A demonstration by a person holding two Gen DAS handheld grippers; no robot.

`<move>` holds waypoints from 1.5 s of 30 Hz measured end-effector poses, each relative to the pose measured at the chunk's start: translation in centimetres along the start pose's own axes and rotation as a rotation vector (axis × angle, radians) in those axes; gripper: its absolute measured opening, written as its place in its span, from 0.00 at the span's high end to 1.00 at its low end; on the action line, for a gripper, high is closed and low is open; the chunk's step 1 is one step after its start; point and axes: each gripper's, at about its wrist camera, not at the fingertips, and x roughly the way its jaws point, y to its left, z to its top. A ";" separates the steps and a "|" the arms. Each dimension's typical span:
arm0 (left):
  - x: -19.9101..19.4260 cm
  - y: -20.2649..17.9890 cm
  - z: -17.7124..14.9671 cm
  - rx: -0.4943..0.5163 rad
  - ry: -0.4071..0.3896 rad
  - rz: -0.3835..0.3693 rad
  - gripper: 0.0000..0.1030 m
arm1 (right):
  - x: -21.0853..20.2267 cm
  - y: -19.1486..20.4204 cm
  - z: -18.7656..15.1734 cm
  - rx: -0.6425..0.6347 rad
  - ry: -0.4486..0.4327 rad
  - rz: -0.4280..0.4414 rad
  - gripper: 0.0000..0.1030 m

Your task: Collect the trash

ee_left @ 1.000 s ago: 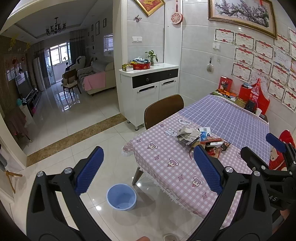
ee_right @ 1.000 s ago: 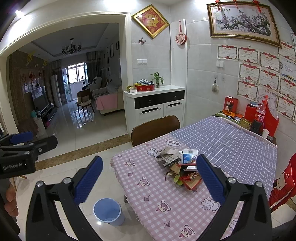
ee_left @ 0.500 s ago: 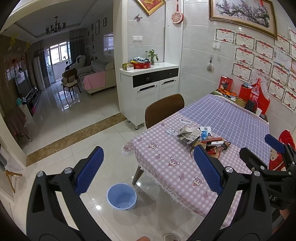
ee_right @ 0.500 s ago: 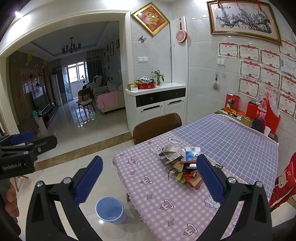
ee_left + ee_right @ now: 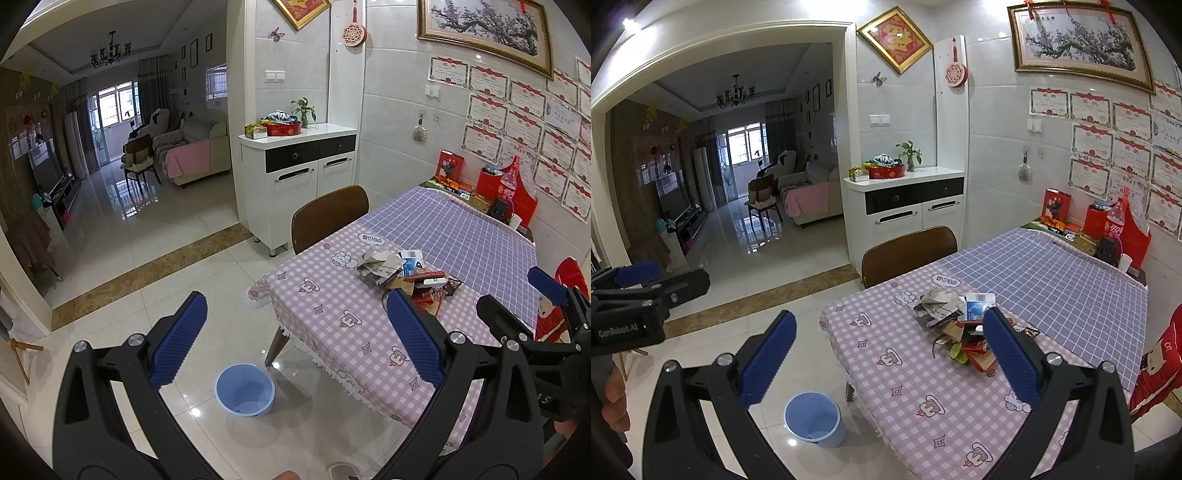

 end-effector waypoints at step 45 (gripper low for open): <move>24.8 -11.0 1.1 0.231 0.382 -0.189 0.07 | 19.2 -16.2 -3.5 0.315 0.319 -0.141 0.04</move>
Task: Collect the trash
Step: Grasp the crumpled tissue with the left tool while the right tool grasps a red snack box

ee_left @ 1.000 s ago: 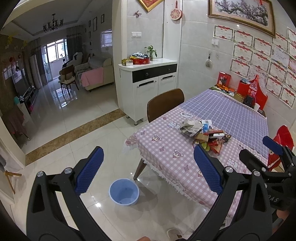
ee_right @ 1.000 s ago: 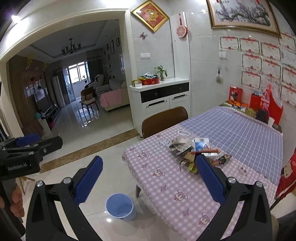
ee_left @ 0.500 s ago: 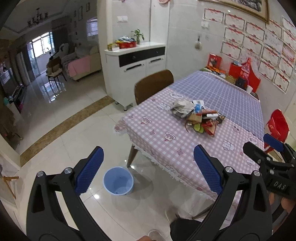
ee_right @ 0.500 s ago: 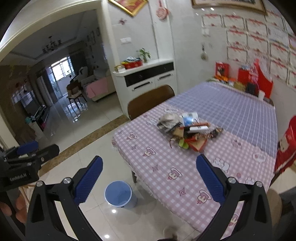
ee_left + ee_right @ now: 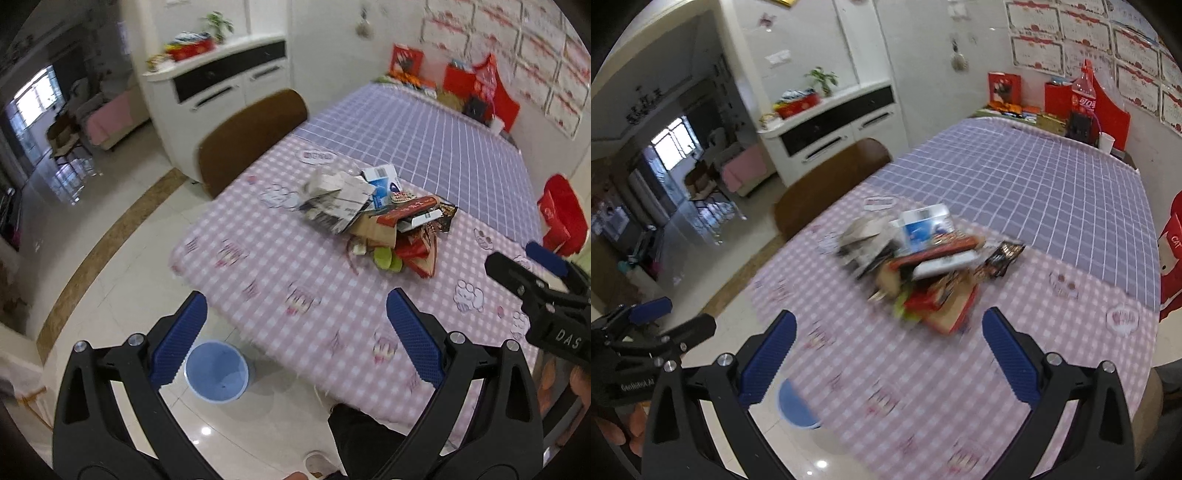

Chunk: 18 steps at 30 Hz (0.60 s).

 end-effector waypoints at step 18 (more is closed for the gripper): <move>22.5 -8.7 11.3 0.244 0.201 0.024 0.18 | 15.2 -11.4 7.3 0.228 0.141 -0.082 0.05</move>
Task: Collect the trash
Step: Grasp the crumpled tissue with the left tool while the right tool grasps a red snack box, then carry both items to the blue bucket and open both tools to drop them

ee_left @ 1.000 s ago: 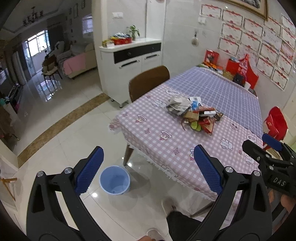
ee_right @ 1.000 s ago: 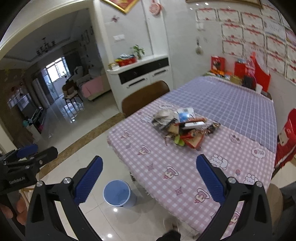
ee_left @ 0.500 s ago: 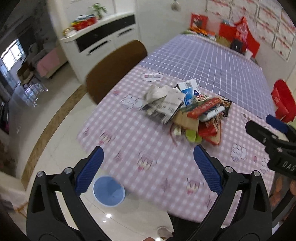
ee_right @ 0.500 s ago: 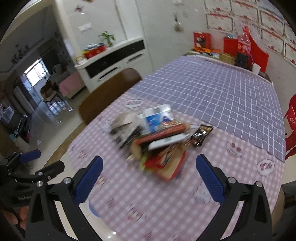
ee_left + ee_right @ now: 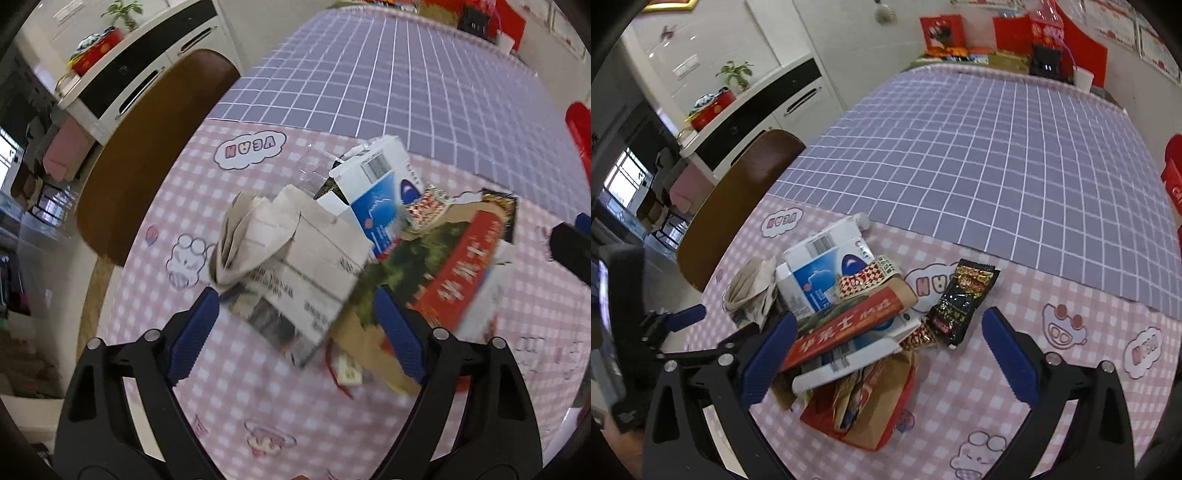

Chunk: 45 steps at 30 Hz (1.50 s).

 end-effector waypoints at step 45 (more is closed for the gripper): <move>-7.0 7.8 -4.2 -0.339 -0.167 -0.351 0.97 | 4.6 -2.8 1.9 0.361 0.217 0.308 0.86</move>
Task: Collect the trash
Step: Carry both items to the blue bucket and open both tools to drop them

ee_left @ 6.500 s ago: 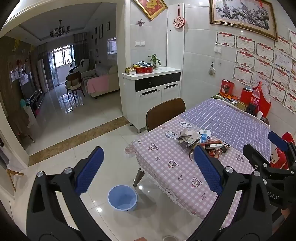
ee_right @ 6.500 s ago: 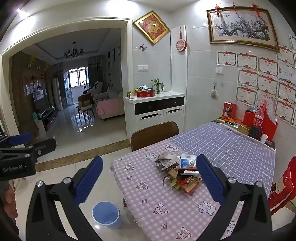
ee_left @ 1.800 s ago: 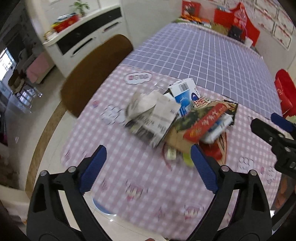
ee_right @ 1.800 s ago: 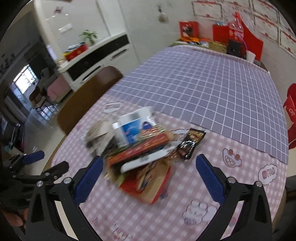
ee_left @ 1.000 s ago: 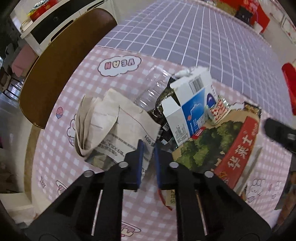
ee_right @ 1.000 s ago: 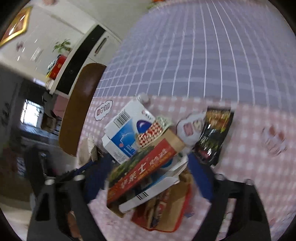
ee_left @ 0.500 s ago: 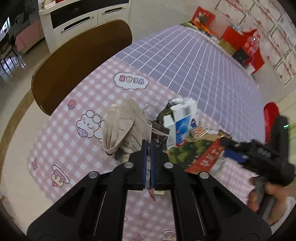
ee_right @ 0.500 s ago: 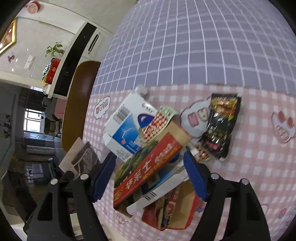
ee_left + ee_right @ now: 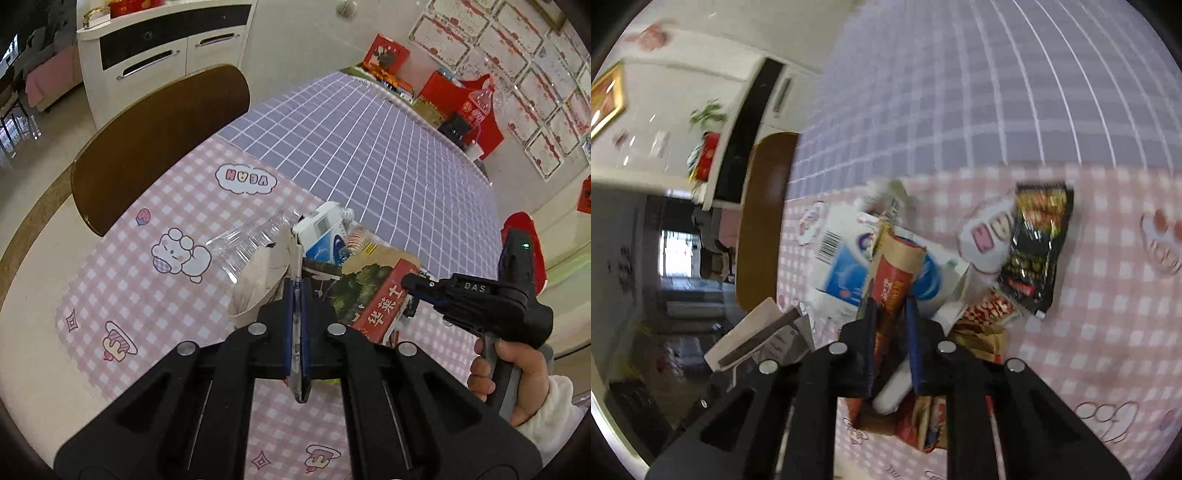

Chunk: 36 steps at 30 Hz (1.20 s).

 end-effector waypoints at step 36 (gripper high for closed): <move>-12.9 36.5 -23.1 -0.480 0.029 0.147 0.97 | 22.1 28.5 -37.5 -0.870 0.349 -0.061 0.89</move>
